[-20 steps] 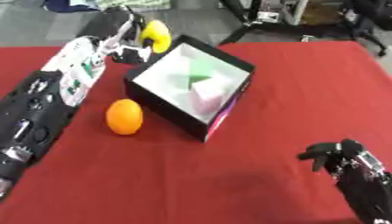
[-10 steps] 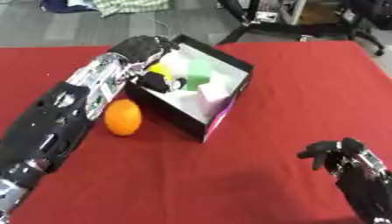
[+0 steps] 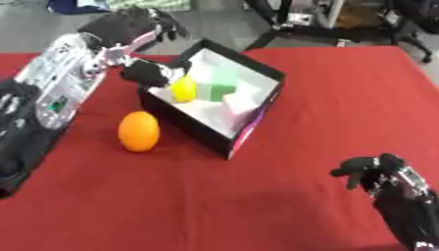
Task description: Pick up objects on the table and place them in the box.
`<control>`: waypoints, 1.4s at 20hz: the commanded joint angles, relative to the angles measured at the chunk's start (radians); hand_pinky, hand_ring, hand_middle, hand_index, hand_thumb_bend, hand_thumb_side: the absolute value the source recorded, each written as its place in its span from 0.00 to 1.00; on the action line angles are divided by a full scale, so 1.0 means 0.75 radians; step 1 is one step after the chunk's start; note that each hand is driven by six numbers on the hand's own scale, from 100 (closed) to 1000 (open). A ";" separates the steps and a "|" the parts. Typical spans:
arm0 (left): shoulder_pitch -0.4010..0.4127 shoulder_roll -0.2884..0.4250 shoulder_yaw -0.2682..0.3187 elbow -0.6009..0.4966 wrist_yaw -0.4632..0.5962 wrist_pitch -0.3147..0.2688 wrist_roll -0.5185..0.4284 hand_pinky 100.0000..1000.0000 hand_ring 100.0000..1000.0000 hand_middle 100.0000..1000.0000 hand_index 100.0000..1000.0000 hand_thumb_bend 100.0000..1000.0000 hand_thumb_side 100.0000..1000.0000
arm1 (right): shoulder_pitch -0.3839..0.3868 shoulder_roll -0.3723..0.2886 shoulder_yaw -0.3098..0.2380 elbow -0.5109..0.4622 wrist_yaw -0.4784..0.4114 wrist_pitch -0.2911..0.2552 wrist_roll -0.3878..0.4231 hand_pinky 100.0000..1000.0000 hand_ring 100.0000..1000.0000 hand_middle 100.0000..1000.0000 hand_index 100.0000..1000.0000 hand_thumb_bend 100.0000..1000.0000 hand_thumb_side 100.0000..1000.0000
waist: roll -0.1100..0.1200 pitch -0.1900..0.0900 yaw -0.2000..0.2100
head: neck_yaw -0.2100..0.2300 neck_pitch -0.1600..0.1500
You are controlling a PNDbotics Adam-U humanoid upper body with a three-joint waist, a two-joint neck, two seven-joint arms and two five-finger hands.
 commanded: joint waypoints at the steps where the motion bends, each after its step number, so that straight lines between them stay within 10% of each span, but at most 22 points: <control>1: 0.077 0.192 0.016 -0.223 0.055 0.035 -0.101 0.74 0.64 0.66 0.85 0.21 0.70 | -0.003 -0.024 -0.013 -0.021 0.008 -0.008 -0.004 1.00 0.68 0.35 0.65 0.00 1.00 | 0.021 -0.015 0.001 | -0.003 -0.003; 2: 0.120 0.225 0.022 -0.267 0.051 0.053 -0.124 0.74 0.64 0.66 0.85 0.23 0.70 | -0.004 -0.025 -0.012 -0.022 0.008 -0.011 -0.003 1.00 0.68 0.35 0.65 0.00 0.96 | 0.023 -0.017 0.001 | -0.004 -0.004; 3: 0.162 0.249 0.028 -0.299 0.042 0.073 -0.141 0.74 0.65 0.67 0.86 0.39 0.43 | -0.006 -0.026 -0.010 -0.024 0.005 -0.015 0.001 1.00 0.68 0.35 0.65 0.00 0.90 | 0.024 -0.017 0.001 | -0.006 -0.008; 4: 0.200 0.266 0.032 -0.315 0.027 0.094 -0.157 0.74 0.65 0.68 0.86 0.24 0.71 | -0.007 -0.027 -0.009 -0.024 0.002 -0.019 0.006 1.00 0.68 0.35 0.65 0.00 0.94 | 0.025 -0.017 0.001 | -0.009 -0.012; 17: 0.280 0.074 -0.026 0.136 -0.308 0.148 0.036 0.73 0.67 0.71 0.87 0.24 0.63 | -0.007 -0.028 -0.009 -0.022 -0.005 -0.027 0.017 1.00 0.69 0.35 0.66 0.00 0.90 | 0.021 -0.018 -0.001 | -0.014 -0.024; 28: 0.247 -0.040 -0.060 0.342 -0.296 0.085 0.074 0.74 0.66 0.70 0.86 0.18 0.65 | -0.007 -0.026 -0.008 -0.020 -0.005 -0.020 0.014 1.00 0.68 0.34 0.66 0.00 0.98 | 0.020 -0.018 -0.001 | -0.014 -0.024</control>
